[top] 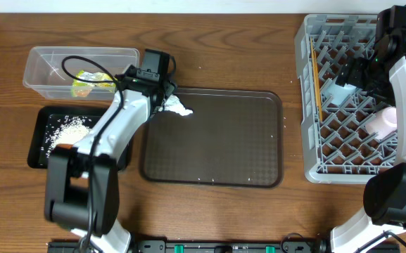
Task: Sort waste into correct bins and load items into the dishwasher rack
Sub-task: 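Lower the left gripper and grasp the white tissue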
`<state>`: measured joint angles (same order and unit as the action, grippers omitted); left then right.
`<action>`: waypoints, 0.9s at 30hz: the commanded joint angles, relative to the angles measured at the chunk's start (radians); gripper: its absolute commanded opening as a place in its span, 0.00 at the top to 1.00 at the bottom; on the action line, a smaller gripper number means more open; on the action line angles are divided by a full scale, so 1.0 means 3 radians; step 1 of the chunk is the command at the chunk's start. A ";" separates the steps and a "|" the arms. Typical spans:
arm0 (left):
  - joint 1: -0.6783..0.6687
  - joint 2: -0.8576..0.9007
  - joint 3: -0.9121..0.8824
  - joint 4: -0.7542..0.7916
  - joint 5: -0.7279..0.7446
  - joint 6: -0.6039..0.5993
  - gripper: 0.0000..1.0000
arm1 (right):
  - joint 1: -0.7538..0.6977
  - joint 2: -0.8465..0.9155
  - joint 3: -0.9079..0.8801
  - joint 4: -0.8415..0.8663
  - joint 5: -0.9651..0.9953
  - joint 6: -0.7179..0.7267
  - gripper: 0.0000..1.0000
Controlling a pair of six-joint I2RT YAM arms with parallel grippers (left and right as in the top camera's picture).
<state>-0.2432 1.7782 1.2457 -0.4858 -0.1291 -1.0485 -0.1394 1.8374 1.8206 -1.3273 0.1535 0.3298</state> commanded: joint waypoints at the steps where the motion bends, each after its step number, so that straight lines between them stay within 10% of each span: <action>1: -0.0018 -0.0116 0.0038 -0.0027 -0.0206 0.0196 0.20 | -0.0011 -0.0008 -0.0005 -0.0003 0.0011 0.0046 0.01; 27: -0.0511 0.0491 0.0037 0.0069 -0.0657 0.0711 0.24 | -0.0011 -0.0008 -0.0005 -0.0004 0.0011 0.0046 0.01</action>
<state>-0.3965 1.9011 1.2457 -0.4679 -0.2955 -0.8661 -0.1394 1.8374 1.8202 -1.3273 0.1535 0.3298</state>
